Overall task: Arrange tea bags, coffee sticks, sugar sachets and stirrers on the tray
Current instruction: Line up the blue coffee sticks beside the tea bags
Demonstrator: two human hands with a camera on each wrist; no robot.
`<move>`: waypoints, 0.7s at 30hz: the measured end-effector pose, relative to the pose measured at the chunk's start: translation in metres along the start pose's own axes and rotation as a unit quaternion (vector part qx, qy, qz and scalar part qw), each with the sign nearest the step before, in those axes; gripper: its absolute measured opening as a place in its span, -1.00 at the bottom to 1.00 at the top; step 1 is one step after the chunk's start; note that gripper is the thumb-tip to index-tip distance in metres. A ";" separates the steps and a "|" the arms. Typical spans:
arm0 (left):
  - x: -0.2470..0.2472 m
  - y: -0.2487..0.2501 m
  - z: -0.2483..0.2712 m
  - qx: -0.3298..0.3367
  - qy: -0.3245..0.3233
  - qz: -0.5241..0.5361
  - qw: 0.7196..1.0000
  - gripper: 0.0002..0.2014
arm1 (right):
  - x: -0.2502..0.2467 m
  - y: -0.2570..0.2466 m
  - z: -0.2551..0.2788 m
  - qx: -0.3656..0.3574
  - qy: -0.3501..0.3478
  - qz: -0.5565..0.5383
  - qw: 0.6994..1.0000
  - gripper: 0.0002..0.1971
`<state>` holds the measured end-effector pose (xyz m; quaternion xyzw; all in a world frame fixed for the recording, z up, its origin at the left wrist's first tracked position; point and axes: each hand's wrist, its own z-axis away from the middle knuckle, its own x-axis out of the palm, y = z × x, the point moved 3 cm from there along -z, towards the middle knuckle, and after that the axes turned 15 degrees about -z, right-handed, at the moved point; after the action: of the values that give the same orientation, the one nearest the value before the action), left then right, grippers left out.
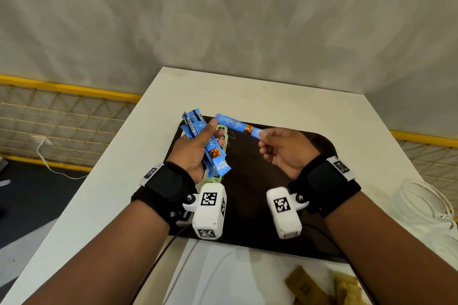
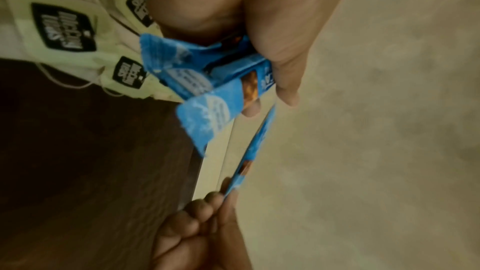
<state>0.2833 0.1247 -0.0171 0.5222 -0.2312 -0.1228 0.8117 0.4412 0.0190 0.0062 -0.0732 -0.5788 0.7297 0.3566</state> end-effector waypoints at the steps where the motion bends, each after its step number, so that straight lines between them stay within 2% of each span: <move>1: -0.002 0.001 -0.003 -0.016 -0.006 0.003 1.000 -0.89 | -0.006 -0.002 -0.008 0.010 0.025 0.003 1.000 -0.87; 7: -0.009 0.002 -0.017 -0.098 -0.044 -0.038 0.993 -0.87 | -0.033 -0.002 -0.055 0.085 0.135 0.181 0.970 -0.78; 12: -0.003 0.004 -0.018 -0.135 -0.062 -0.020 0.989 -0.83 | -0.031 -0.001 -0.081 0.083 0.162 0.343 0.922 -0.74; 15: -0.003 0.003 -0.019 -0.141 -0.064 -0.029 0.988 -0.85 | -0.024 -0.012 -0.082 -0.001 0.134 0.551 0.824 -0.66; 16: -0.003 0.003 -0.019 -0.136 -0.063 -0.037 0.988 -0.86 | -0.019 -0.016 -0.080 -0.041 0.119 0.582 0.803 -0.68; 18: -0.003 0.002 -0.020 -0.122 -0.055 -0.043 0.990 -0.90 | -0.008 -0.016 -0.077 -0.094 0.058 0.606 0.788 -0.74; 21: -0.007 -0.001 -0.020 -0.101 -0.028 -0.052 0.993 -0.94 | 0.006 -0.005 -0.077 -0.106 -0.051 0.651 0.750 -0.70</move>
<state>0.2876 0.1430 -0.0266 0.4456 -0.2123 -0.2019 0.8459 0.4790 0.0839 -0.0121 -0.4328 -0.4820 0.7214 -0.2448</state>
